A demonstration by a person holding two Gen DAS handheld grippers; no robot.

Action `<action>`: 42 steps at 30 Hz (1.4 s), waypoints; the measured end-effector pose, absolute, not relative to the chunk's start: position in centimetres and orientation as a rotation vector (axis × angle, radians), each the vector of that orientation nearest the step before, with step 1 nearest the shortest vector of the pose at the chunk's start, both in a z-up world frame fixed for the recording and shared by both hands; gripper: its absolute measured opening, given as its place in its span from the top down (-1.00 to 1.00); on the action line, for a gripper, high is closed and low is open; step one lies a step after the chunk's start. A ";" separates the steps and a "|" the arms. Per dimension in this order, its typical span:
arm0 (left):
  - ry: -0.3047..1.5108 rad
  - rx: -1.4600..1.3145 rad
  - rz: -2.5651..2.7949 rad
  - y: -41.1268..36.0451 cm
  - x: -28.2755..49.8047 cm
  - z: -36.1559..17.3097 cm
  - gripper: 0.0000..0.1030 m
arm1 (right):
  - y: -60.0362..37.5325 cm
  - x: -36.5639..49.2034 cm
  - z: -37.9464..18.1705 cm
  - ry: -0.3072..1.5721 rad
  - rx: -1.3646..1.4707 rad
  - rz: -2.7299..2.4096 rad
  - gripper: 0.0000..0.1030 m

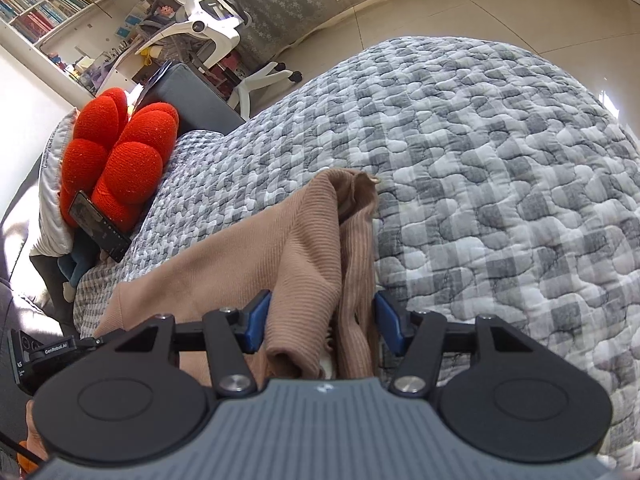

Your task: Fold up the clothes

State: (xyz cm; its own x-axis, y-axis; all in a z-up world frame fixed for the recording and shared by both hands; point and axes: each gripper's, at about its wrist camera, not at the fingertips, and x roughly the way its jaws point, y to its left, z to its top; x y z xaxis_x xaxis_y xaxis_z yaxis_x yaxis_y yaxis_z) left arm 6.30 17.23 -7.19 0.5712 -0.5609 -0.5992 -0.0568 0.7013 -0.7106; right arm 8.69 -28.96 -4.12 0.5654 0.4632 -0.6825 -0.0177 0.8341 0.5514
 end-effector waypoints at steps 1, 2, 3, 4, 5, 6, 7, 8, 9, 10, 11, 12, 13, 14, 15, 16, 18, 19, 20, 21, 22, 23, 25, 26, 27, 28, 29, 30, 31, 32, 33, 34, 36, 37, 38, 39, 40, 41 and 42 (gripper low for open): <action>0.929 -0.757 -0.330 17.2 6.3 -7.2 0.48 | -28.8 8.6 -4.0 0.932 0.521 0.300 -0.04; 0.926 -0.759 -0.328 17.1 6.2 -7.2 0.48 | -28.6 8.6 -3.9 0.927 0.507 0.302 0.01; 0.924 -0.760 -0.325 17.1 6.1 -7.1 0.48 | -28.3 8.5 -3.8 0.922 0.496 0.305 0.16; 0.921 -0.760 -0.321 17.0 6.1 -7.0 0.49 | -28.2 8.5 -3.6 0.917 0.492 0.309 0.27; 0.917 -0.761 -0.316 16.9 5.9 -6.8 0.50 | -28.1 8.4 -3.4 0.914 0.486 0.309 0.31; 0.912 -0.763 -0.312 16.9 5.8 -6.6 0.51 | -28.0 8.4 -3.2 0.911 0.481 0.308 0.37; 0.906 -0.762 -0.310 16.8 5.7 -6.4 0.52 | -28.0 8.3 -3.0 0.906 0.479 0.307 0.41; 0.900 -0.761 -0.311 16.7 5.6 -6.1 0.53 | -27.9 8.3 -2.7 0.900 0.476 0.306 0.42; 0.895 -0.760 -0.313 16.7 5.5 -5.7 0.54 | -27.9 8.3 -2.4 0.892 0.476 0.306 0.45; 0.891 -0.760 -0.315 16.7 5.4 -5.4 0.54 | -27.9 8.2 -2.1 0.884 0.476 0.306 0.47; 0.886 -0.760 -0.318 16.7 5.2 -5.0 0.55 | -27.8 8.3 -1.8 0.876 0.477 0.310 0.47; 0.883 -0.759 -0.320 16.7 5.1 -4.7 0.55 | -27.7 8.3 -1.5 0.869 0.478 0.313 0.48; 0.879 -0.758 -0.319 16.7 5.0 -4.4 0.55 | -27.6 8.3 -1.3 0.864 0.478 0.316 0.49; 0.874 -0.756 -0.317 16.8 4.8 -4.1 0.55 | -27.4 8.4 -1.1 0.863 0.479 0.321 0.49; 0.870 -0.755 -0.315 16.8 4.7 -3.9 0.55 | -27.2 8.5 -1.0 0.862 0.479 0.325 0.50; 0.868 -0.755 -0.310 16.9 4.5 -3.6 0.55 | -27.1 8.5 -0.8 0.862 0.480 0.330 0.50; 0.868 -0.758 -0.293 17.4 4.1 -3.2 0.55 | -26.7 8.6 -0.5 0.861 0.481 0.339 0.50; 0.868 -0.760 -0.284 17.6 3.9 -3.0 0.55 | -26.5 8.7 -0.4 0.860 0.480 0.344 0.50; 0.866 -0.761 -0.279 17.8 3.7 -2.8 0.55 | -26.3 8.7 -0.4 0.859 0.478 0.353 0.50; 0.864 -0.761 -0.277 18.1 3.4 -2.7 0.55 | -26.0 8.7 -0.3 0.859 0.476 0.360 0.50; 0.862 -0.762 -0.276 18.4 3.2 -2.7 0.55 | -25.9 8.8 -0.4 0.863 0.475 0.365 0.50; 0.860 -0.763 -0.276 18.8 2.9 -2.7 0.55 | -25.7 8.9 -0.7 0.872 0.479 0.367 0.50; 0.870 -0.775 -0.266 19.3 2.6 -3.4 0.55 | -25.4 9.1 -1.3 0.891 0.486 0.371 0.50; 0.877 -0.783 -0.259 19.6 2.5 -3.8 0.55 | -25.3 9.3 -1.7 0.904 0.489 0.369 0.50; 0.886 -0.793 -0.251 19.8 2.4 -4.4 0.55 | -25.1 9.4 -2.1 0.915 0.488 0.363 0.50; 0.895 -0.807 -0.244 20.0 2.3 -5.1 0.55 | -25.1 9.4 -2.3 0.918 0.483 0.357 0.50; 0.900 -0.822 -0.239 20.2 2.2 -5.7 0.55 | -25.0 9.4 -2.6 0.922 0.479 0.350 0.50; 0.901 -0.834 -0.237 20.3 2.2 -6.2 0.55 | -25.1 9.4 -2.8 0.925 0.477 0.346 0.50; 0.898 -0.843 -0.239 20.4 2.1 -6.6 0.55 | -25.3 9.4 -2.9 0.927 0.484 0.348 0.50; 0.895 -0.853 -0.240 20.5 2.0 -6.9 0.55 | -25.5 9.4 -2.9 0.928 0.489 0.353 0.50; 0.889 -0.852 -0.246 20.5 1.9 -7.1 0.54 | -25.7 9.4 -3.0 0.930 0.493 0.356 0.50; 0.883 -0.839 -0.257 20.5 1.8 -7.2 0.50 | -25.8 9.4 -3.0 0.935 0.496 0.355 0.45; 0.884 -0.823 -0.274 20.5 1.7 -7.3 0.40 | -26.1 9.5 -3.2 0.945 0.502 0.349 0.27; 0.890 -0.833 -0.279 20.6 1.7 -7.4 0.31 | -26.2 9.5 -3.4 0.953 0.506 0.338 0.08; 0.896 -0.843 -0.285 20.7 1.7 -7.5 0.28 | -26.3 9.5 -3.6 0.958 0.510 0.329 0.03; 0.900 -0.849 -0.291 20.7 1.7 -7.6 0.27 | -26.3 9.4 -3.7 0.955 0.516 0.327 0.02; 0.902 -0.848 -0.296 20.7 1.7 -7.6 0.27 | -26.3 9.3 -3.8 0.951 0.517 0.328 0.02; 0.903 -0.843 -0.299 20.6 1.7 -7.6 0.28 | -26.1 9.2 -3.7 0.945 0.511 0.327 0.02; 0.907 -0.834 -0.305 20.5 1.7 -7.6 0.28 | -25.9 9.2 -3.7 0.940 0.505 0.326 0.01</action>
State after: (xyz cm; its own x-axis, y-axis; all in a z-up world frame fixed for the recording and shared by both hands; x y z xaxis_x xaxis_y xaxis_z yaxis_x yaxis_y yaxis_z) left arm 1.70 20.50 -7.58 0.6005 -0.5598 -0.5710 -0.1004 0.6557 -0.7483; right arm 9.16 -25.88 -3.72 0.5544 0.4763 -0.6825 -0.0485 0.8371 0.5449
